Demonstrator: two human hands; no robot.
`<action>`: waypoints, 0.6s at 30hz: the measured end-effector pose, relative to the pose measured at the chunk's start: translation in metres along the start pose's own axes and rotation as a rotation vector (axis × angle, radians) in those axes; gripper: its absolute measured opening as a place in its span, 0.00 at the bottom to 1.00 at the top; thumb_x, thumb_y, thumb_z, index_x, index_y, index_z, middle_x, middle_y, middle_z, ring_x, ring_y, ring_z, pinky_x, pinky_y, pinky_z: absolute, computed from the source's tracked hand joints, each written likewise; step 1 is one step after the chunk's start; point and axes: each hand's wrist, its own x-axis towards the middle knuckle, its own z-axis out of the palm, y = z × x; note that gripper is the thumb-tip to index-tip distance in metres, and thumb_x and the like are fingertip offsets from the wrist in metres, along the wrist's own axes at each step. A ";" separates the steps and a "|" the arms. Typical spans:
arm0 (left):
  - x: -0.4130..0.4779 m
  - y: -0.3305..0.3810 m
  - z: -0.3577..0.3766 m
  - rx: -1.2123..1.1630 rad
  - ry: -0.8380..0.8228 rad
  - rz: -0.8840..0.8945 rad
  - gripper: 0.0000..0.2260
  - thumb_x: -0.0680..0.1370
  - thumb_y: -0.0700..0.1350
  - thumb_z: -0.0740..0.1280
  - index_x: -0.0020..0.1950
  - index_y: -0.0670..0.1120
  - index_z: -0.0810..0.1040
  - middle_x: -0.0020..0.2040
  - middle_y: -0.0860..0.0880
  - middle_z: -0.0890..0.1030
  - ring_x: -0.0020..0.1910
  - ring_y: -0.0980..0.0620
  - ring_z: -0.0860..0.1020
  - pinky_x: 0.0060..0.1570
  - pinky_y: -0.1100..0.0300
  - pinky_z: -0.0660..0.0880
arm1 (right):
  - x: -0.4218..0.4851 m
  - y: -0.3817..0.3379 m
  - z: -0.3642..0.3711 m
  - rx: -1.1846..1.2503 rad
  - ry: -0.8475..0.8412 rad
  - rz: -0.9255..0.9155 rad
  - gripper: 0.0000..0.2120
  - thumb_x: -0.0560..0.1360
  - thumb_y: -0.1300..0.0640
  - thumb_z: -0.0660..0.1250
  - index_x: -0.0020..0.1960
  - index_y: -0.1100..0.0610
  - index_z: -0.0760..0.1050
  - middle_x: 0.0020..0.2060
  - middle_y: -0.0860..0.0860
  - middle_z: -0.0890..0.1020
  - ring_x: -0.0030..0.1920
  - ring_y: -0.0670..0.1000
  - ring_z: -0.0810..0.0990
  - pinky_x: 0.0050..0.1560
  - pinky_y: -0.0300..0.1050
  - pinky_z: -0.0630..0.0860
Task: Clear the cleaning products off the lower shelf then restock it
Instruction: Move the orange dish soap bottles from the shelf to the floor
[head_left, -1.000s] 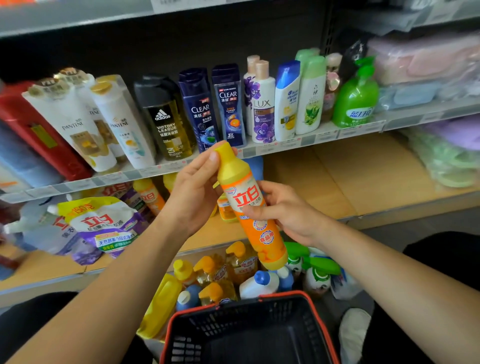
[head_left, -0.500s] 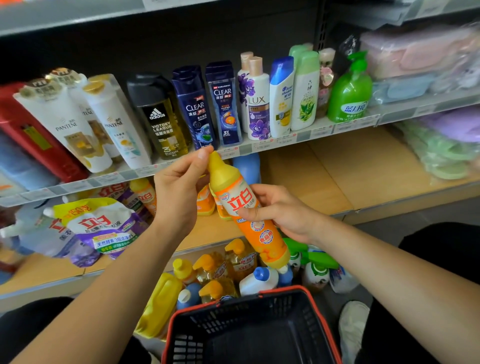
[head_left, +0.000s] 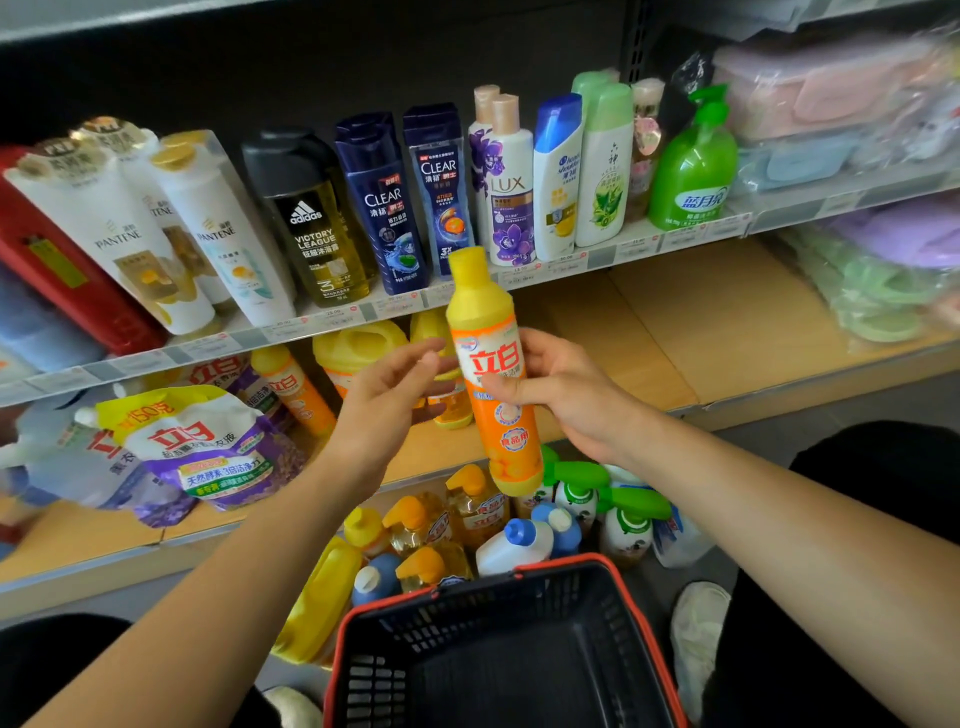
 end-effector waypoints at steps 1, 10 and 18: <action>-0.002 -0.005 0.001 0.018 0.015 -0.030 0.12 0.84 0.45 0.64 0.67 0.50 0.78 0.55 0.53 0.86 0.57 0.49 0.83 0.49 0.59 0.79 | 0.001 -0.001 -0.002 0.011 0.021 -0.019 0.27 0.64 0.55 0.77 0.61 0.55 0.79 0.55 0.55 0.86 0.56 0.54 0.84 0.56 0.48 0.80; -0.019 -0.027 0.005 0.072 -0.292 -0.235 0.22 0.71 0.59 0.72 0.64 0.57 0.79 0.58 0.54 0.85 0.58 0.51 0.83 0.58 0.50 0.79 | 0.005 -0.005 -0.004 0.183 0.100 -0.055 0.20 0.66 0.54 0.76 0.57 0.56 0.81 0.52 0.55 0.86 0.51 0.53 0.86 0.47 0.48 0.83; -0.025 -0.026 0.004 0.039 -0.002 -0.005 0.27 0.63 0.59 0.78 0.59 0.52 0.82 0.53 0.46 0.86 0.52 0.43 0.84 0.51 0.48 0.83 | 0.008 -0.011 -0.007 -0.047 0.370 0.161 0.19 0.76 0.43 0.72 0.52 0.60 0.82 0.45 0.60 0.87 0.43 0.58 0.88 0.41 0.51 0.85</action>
